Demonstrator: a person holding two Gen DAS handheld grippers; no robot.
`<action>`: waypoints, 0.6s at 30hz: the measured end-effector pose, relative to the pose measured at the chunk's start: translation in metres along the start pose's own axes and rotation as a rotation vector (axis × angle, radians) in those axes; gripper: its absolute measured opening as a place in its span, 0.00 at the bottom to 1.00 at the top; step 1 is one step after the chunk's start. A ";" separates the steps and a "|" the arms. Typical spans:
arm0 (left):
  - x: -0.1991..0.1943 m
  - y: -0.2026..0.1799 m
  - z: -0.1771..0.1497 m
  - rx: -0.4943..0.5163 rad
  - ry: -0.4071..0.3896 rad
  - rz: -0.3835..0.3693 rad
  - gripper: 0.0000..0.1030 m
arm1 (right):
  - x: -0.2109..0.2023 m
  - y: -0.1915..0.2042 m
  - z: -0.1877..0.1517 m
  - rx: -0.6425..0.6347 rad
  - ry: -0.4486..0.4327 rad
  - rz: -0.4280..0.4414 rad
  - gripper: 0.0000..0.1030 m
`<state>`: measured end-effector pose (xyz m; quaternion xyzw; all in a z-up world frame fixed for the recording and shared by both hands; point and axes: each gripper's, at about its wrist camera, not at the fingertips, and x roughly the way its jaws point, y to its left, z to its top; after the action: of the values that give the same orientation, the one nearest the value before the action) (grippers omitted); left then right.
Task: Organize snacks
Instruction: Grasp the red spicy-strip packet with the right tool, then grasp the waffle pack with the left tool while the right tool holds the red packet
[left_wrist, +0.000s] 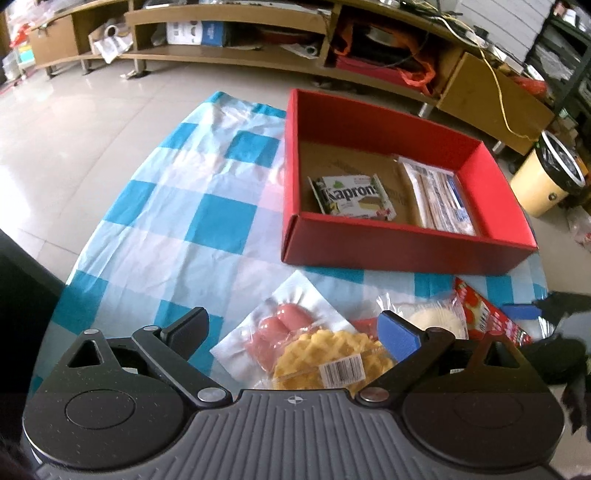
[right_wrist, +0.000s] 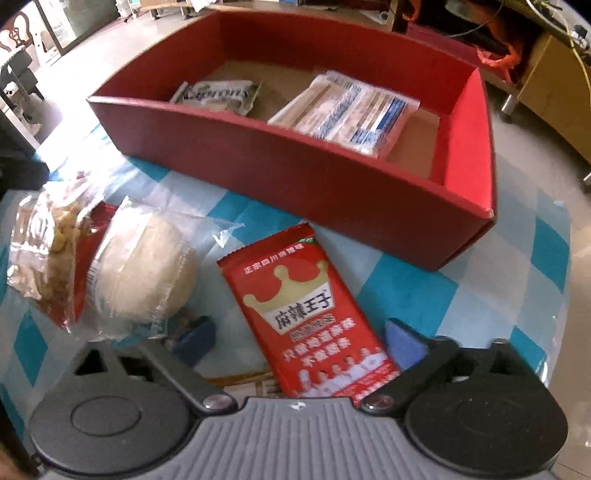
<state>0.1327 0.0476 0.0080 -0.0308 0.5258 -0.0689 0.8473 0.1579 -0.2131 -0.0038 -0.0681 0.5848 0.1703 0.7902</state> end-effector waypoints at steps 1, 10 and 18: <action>-0.001 -0.001 -0.001 0.015 0.000 -0.009 0.97 | -0.005 -0.004 0.000 0.027 -0.001 0.016 0.61; -0.022 -0.038 -0.042 0.366 -0.074 -0.021 0.99 | -0.042 -0.009 -0.023 0.152 -0.056 0.046 0.50; 0.005 -0.013 -0.042 0.171 0.052 -0.034 1.00 | -0.042 -0.012 -0.022 0.173 -0.065 0.050 0.47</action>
<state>0.0961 0.0353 -0.0141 0.0346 0.5392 -0.1288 0.8316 0.1314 -0.2387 0.0284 0.0204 0.5728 0.1410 0.8072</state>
